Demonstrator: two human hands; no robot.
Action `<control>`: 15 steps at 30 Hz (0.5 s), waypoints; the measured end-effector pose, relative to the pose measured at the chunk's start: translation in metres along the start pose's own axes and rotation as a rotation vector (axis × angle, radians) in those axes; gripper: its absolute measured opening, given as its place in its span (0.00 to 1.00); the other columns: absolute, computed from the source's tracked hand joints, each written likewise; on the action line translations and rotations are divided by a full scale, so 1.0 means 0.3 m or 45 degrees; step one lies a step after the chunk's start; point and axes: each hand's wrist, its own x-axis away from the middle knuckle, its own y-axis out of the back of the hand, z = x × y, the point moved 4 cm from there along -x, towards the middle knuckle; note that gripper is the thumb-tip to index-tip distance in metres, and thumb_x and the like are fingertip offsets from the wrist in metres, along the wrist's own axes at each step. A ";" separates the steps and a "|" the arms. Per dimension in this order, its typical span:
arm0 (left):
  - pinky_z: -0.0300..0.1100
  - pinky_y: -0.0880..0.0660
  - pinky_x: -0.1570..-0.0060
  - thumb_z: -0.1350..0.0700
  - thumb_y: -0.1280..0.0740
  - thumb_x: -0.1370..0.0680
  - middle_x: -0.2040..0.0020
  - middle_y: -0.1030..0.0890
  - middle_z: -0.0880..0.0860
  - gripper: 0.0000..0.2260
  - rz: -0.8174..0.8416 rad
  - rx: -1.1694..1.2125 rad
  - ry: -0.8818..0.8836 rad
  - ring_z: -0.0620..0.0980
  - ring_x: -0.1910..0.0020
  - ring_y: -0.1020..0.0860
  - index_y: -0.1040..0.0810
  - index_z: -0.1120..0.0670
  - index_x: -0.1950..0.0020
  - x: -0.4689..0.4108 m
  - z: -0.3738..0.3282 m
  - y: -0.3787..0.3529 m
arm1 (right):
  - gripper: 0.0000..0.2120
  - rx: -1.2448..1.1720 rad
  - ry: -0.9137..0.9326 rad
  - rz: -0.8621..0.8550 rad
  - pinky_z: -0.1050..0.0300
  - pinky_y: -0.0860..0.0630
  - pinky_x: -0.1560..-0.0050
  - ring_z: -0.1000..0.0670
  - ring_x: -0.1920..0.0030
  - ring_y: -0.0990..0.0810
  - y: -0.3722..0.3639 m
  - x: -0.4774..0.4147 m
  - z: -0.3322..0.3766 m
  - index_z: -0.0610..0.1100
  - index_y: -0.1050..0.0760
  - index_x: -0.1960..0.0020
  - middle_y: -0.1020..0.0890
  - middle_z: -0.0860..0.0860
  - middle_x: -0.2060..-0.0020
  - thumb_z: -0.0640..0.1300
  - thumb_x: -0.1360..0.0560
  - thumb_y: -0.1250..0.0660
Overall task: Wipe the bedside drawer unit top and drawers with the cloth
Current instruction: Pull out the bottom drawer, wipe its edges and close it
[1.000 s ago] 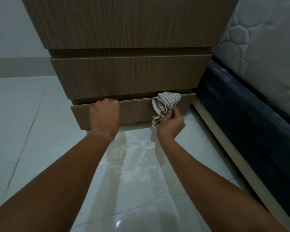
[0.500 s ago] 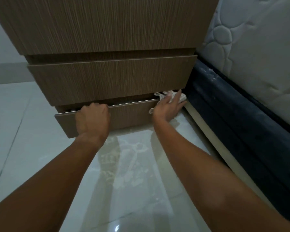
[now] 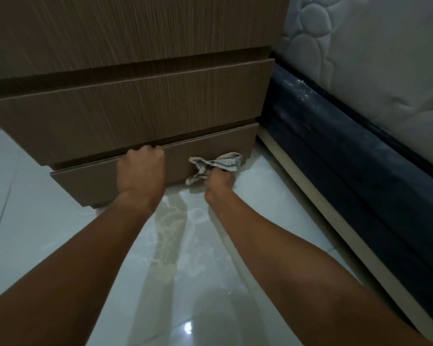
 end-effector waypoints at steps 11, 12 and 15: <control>0.49 0.27 0.67 0.66 0.38 0.22 0.63 0.19 0.60 0.16 -0.129 0.046 -0.121 0.64 0.64 0.18 0.20 0.54 0.37 -0.043 0.004 -0.050 | 0.19 0.272 0.247 -0.215 0.53 0.25 0.35 0.45 0.40 0.20 0.207 -0.122 0.124 0.43 0.25 0.31 0.20 0.48 0.37 0.44 0.20 0.43; 0.49 0.27 0.67 0.65 0.38 0.21 0.64 0.19 0.59 0.15 -0.143 0.058 -0.126 0.64 0.64 0.18 0.19 0.54 0.38 -0.053 0.010 -0.051 | 0.21 0.212 0.237 -0.207 0.51 0.25 0.35 0.44 0.38 0.21 0.186 -0.132 0.138 0.45 0.28 0.29 0.22 0.47 0.35 0.46 0.20 0.45; 0.48 0.28 0.67 0.63 0.37 0.20 0.64 0.17 0.60 0.15 -0.238 0.132 -0.193 0.63 0.64 0.18 0.17 0.51 0.39 -0.069 0.040 -0.043 | 0.23 0.090 0.170 -0.072 0.47 0.26 0.35 0.39 0.33 0.25 0.106 -0.142 0.144 0.41 0.36 0.25 0.27 0.42 0.31 0.47 0.17 0.50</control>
